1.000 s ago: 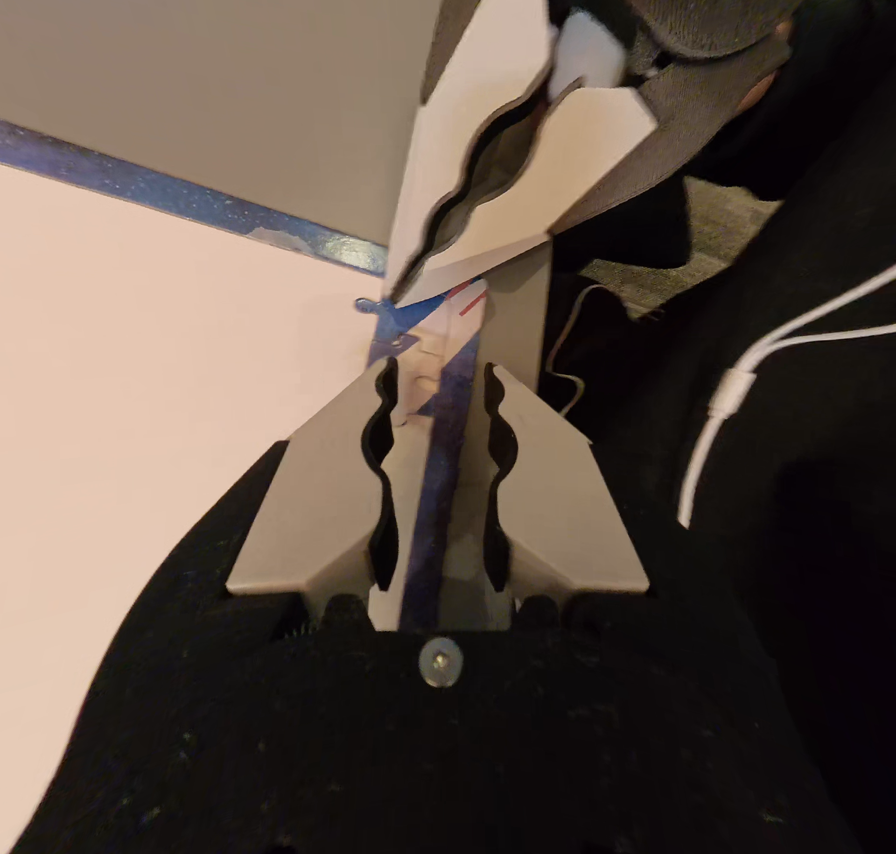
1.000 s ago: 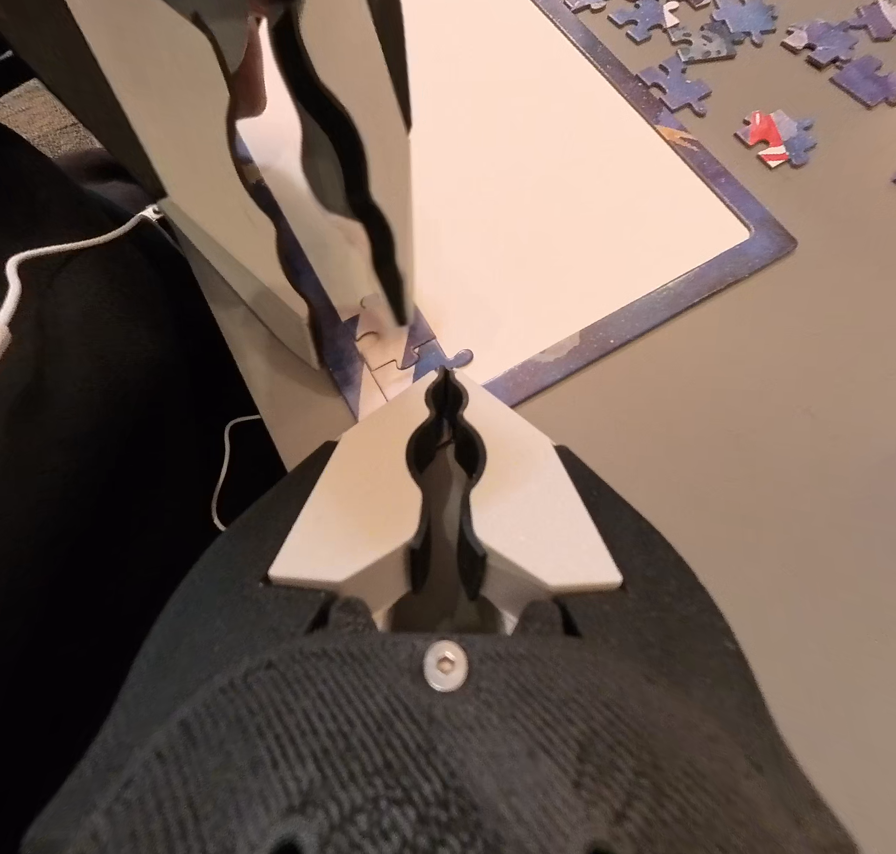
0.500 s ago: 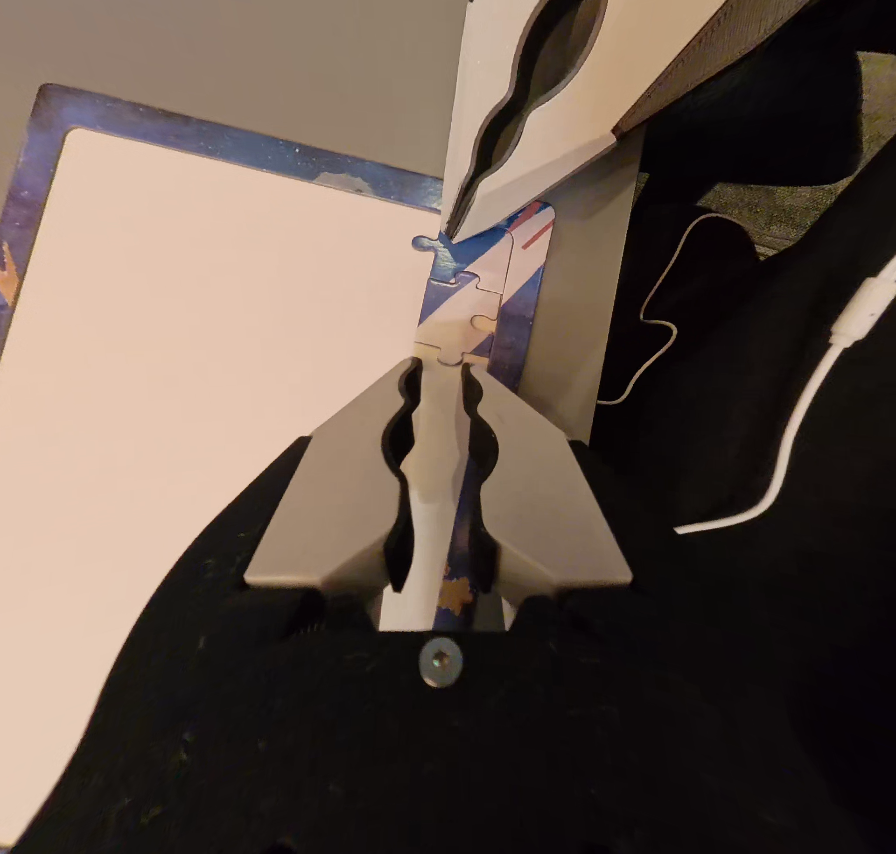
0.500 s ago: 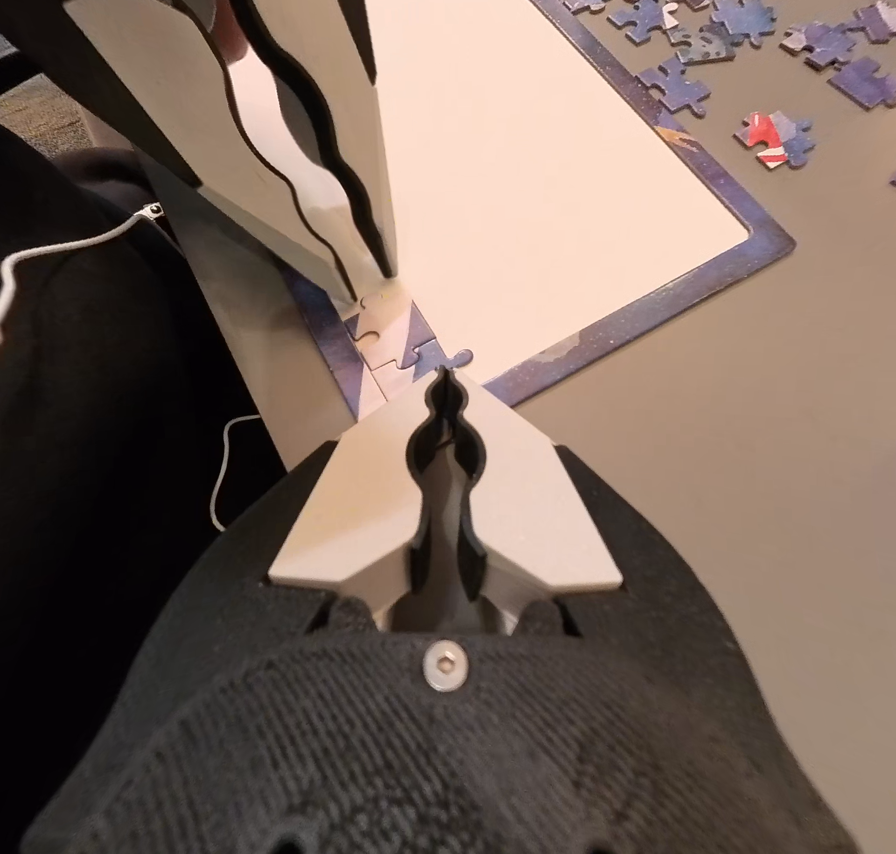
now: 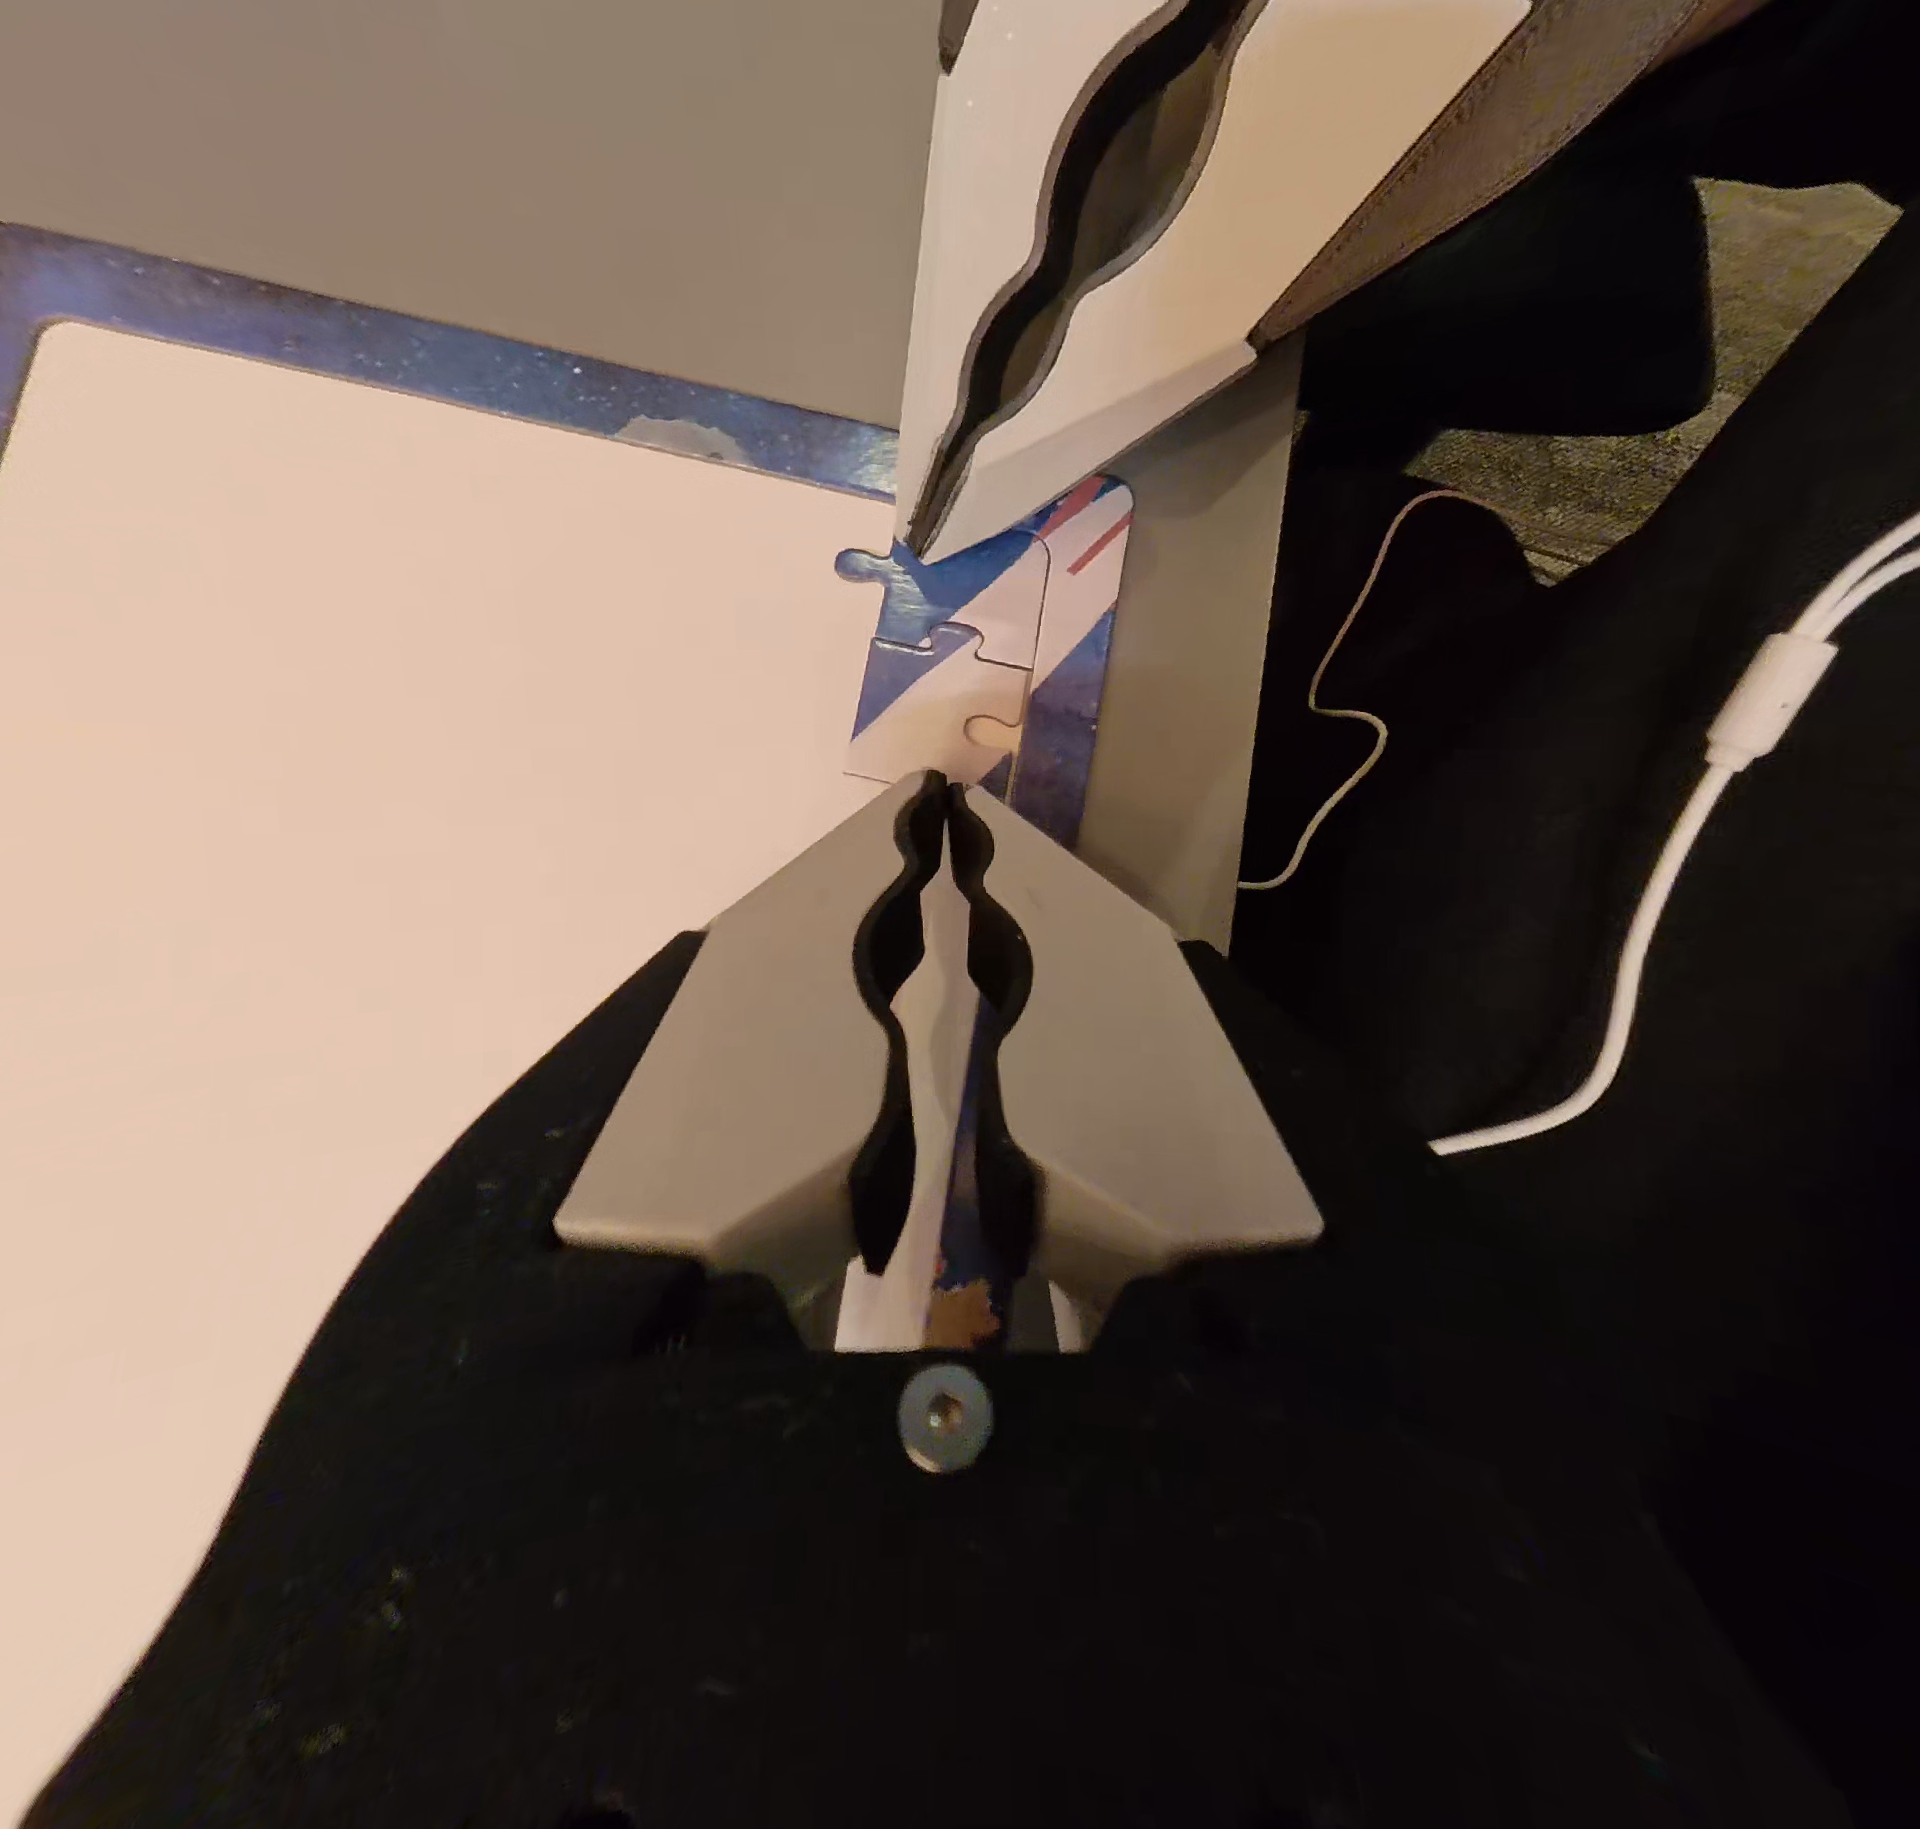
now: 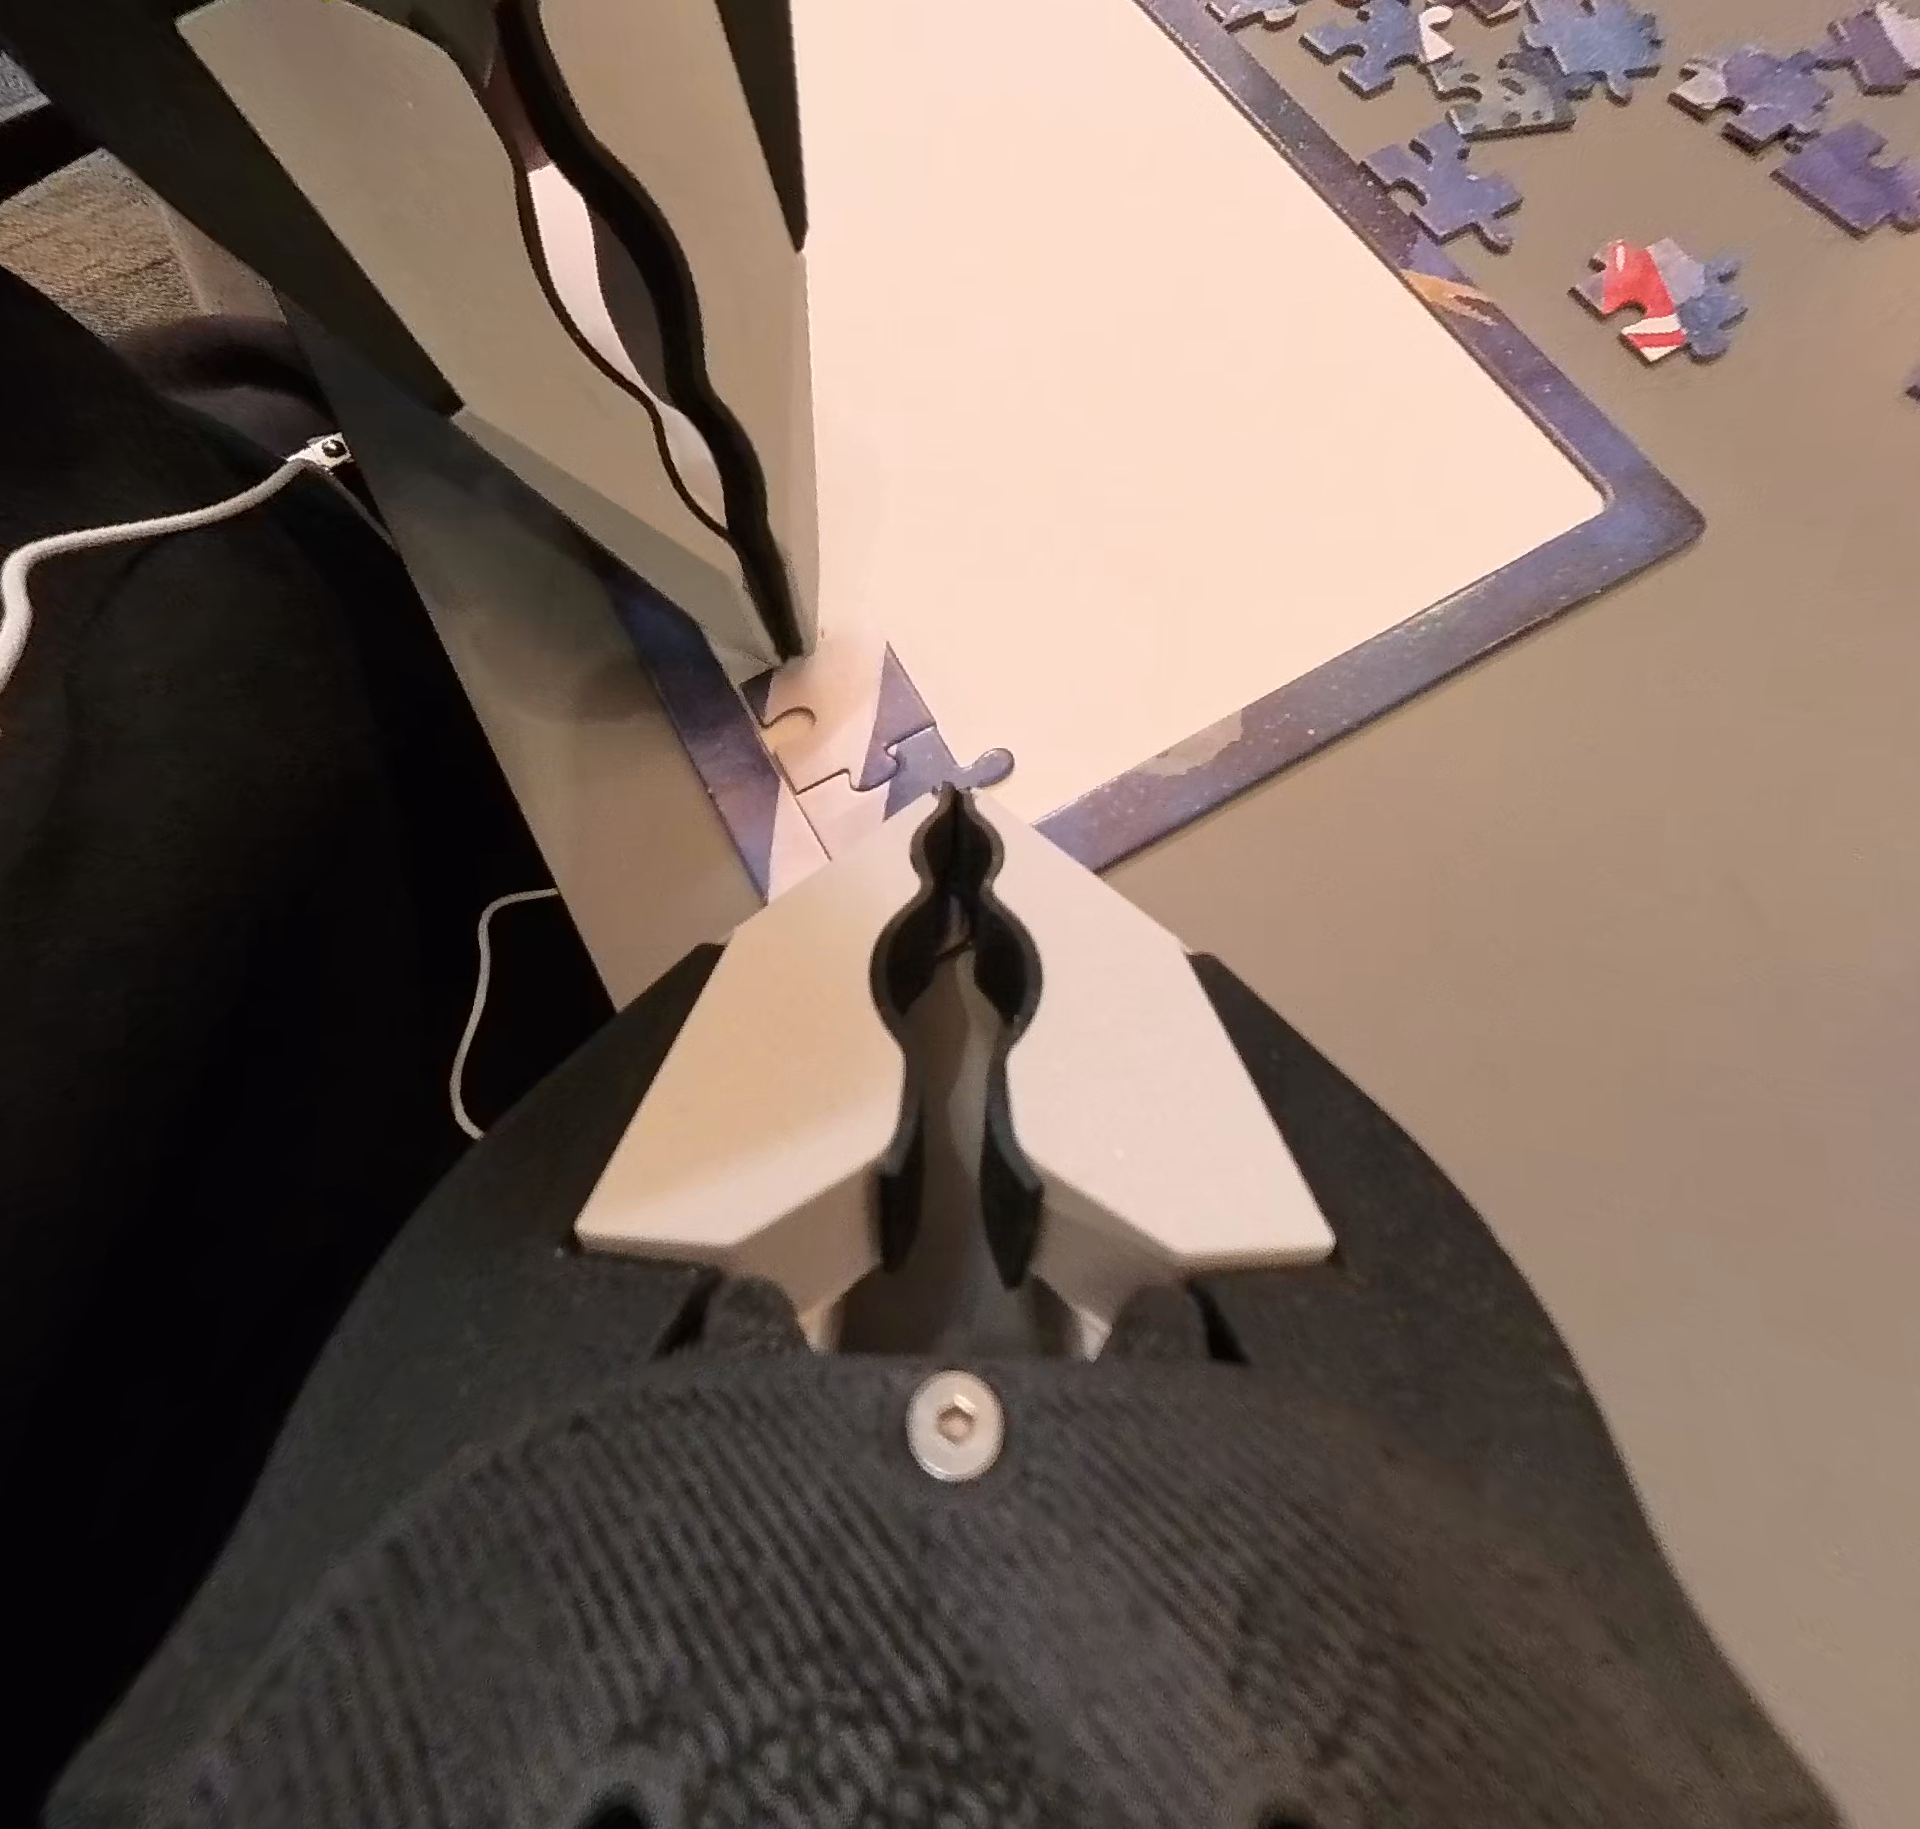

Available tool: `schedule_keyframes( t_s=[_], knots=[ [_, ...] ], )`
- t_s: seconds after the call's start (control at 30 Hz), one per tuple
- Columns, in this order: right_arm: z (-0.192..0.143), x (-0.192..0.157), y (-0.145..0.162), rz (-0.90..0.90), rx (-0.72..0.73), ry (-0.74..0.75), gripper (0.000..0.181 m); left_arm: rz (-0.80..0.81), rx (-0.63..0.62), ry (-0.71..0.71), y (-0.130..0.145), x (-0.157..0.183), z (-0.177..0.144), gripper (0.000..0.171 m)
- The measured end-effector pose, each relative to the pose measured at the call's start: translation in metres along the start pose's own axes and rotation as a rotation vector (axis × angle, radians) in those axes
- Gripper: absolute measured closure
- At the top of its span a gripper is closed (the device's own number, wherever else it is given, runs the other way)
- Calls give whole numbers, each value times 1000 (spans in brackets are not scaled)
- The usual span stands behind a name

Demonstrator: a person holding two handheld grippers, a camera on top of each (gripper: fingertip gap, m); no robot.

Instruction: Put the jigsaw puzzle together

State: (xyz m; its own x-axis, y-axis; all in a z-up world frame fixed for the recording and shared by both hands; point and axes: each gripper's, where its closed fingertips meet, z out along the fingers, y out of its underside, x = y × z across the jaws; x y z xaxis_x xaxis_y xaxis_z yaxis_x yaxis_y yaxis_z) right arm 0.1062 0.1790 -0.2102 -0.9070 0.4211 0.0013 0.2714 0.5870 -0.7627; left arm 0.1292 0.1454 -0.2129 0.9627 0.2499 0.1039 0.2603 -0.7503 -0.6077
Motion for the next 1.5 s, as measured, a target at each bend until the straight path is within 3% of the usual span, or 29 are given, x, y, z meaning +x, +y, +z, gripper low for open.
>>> schedule_keyframes(
  t_s=[0.13,0.2,0.27,0.37,0.47,0.7,0.87,1.07,1.23,1.5],
  knots=[
    [0,0,0,0,0,0,181,-14,-19,-21,2,-6,-1,163],
    [0,0,0,-1,0,1,181,-11,-16,-62,2,-13,-4,171],
    [0,0,0,-1,0,1,181,-12,2,-71,0,-14,-6,167],
    [0,0,0,1,0,-1,181,-22,59,-48,-11,-9,-1,140],
    [0,0,0,-1,0,1,181,-12,45,-51,-12,-9,10,127],
    [0,0,0,2,0,-1,181,5,7,-11,-14,-3,13,146],
    [0,1,0,1,0,9,181,25,-5,-30,-13,-9,11,171],
    [0,2,0,6,0,9,181,31,-10,-17,-10,-2,9,169],
    [0,2,0,4,1,11,181,1,-8,-49,-7,-6,8,124],
    [0,2,0,8,0,7,181,7,-8,-82,-9,-9,9,127]
  ],
)
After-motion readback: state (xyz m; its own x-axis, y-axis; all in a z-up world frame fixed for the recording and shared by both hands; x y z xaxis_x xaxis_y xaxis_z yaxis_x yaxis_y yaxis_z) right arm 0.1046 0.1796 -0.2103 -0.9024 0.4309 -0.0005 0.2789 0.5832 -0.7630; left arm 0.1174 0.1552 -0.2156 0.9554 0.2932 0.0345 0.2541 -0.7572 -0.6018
